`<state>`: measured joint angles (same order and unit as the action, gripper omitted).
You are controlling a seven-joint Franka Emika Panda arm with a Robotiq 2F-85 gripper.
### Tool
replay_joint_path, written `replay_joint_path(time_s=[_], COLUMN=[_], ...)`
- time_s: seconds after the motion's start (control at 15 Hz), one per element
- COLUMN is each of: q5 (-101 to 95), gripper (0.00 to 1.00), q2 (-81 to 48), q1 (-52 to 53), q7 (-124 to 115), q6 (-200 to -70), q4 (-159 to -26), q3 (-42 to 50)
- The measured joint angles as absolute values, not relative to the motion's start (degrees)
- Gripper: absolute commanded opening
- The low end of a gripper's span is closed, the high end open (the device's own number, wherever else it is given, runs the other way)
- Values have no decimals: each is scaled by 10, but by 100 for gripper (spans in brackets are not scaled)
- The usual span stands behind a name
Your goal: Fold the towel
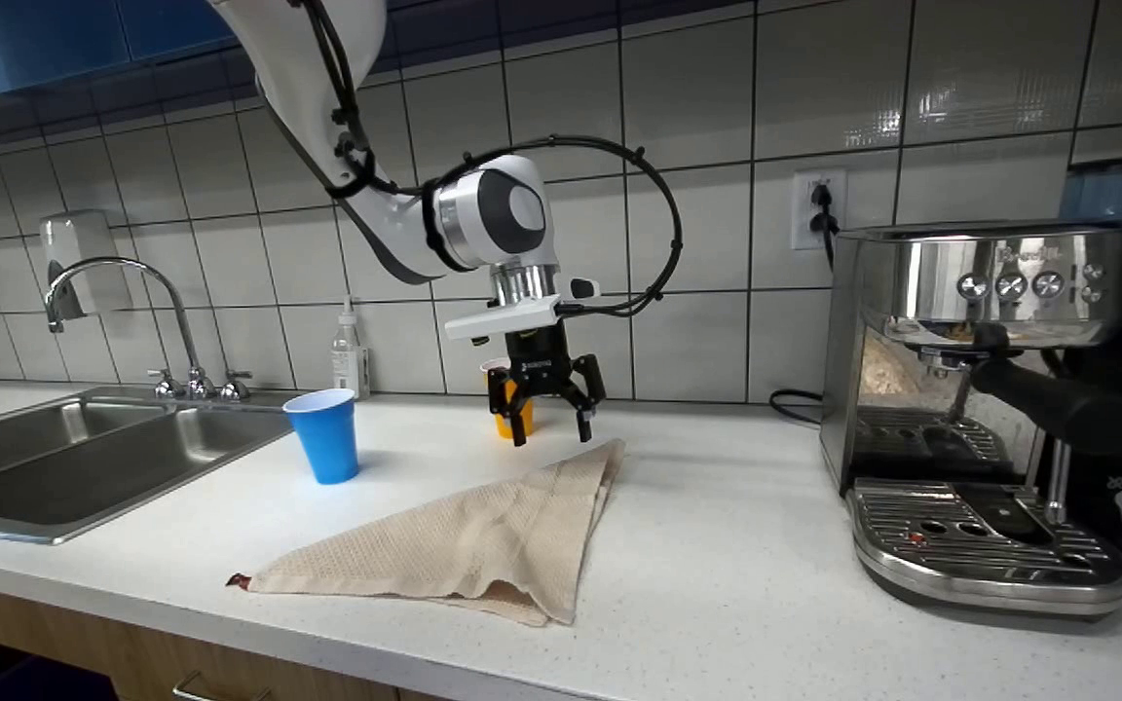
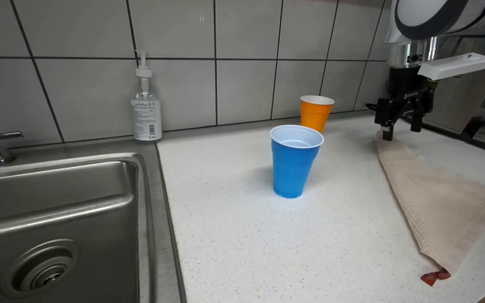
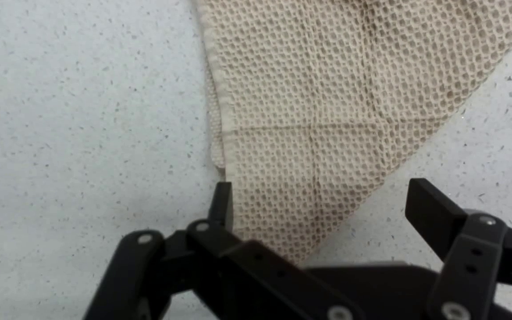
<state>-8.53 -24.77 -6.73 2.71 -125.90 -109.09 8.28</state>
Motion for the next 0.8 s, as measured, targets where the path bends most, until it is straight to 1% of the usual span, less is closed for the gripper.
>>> replay_joint_path(time_s=[0.8], q5=[-58], gripper=[100], q2=[-263], q1=[-72], q7=[23], q6=[-1261], q4=[-1077], q3=[83])
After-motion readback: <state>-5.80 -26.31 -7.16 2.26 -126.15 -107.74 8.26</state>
